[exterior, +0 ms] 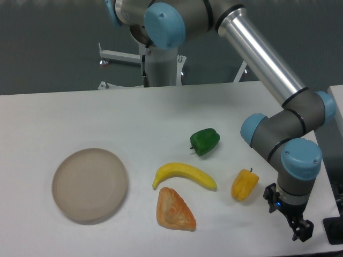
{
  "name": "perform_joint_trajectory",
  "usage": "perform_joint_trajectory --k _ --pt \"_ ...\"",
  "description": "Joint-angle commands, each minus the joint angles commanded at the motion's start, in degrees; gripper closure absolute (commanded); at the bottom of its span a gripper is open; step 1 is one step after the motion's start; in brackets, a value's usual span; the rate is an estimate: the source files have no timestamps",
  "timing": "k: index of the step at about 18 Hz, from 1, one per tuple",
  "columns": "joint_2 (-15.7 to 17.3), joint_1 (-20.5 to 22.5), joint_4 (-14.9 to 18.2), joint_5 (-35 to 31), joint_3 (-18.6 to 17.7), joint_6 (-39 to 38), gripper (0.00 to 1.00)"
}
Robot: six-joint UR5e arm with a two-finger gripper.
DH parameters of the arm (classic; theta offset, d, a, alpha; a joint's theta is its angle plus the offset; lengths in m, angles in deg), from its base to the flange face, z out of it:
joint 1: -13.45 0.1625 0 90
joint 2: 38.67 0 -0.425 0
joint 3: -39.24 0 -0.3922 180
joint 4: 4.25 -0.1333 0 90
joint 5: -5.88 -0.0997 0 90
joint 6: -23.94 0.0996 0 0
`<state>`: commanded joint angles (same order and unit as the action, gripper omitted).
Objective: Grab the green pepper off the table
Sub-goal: 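Raise the open gripper from beside the yellow pepper, then move the open gripper over the green bell pepper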
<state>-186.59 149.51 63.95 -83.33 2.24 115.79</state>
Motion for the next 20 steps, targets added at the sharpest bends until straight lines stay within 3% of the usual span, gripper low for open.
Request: perform_joint_trajectory --k 13,17,20 --pt "2.1 -0.26 1.23 0.09 -1.4 -2.46 0.0" --pt "7.98 0.44 2.46 0.18 -8.86 -2.81 0.0" --pt "14.57 2.45 2.99 0.18 -17.64 -2.55 0.0"
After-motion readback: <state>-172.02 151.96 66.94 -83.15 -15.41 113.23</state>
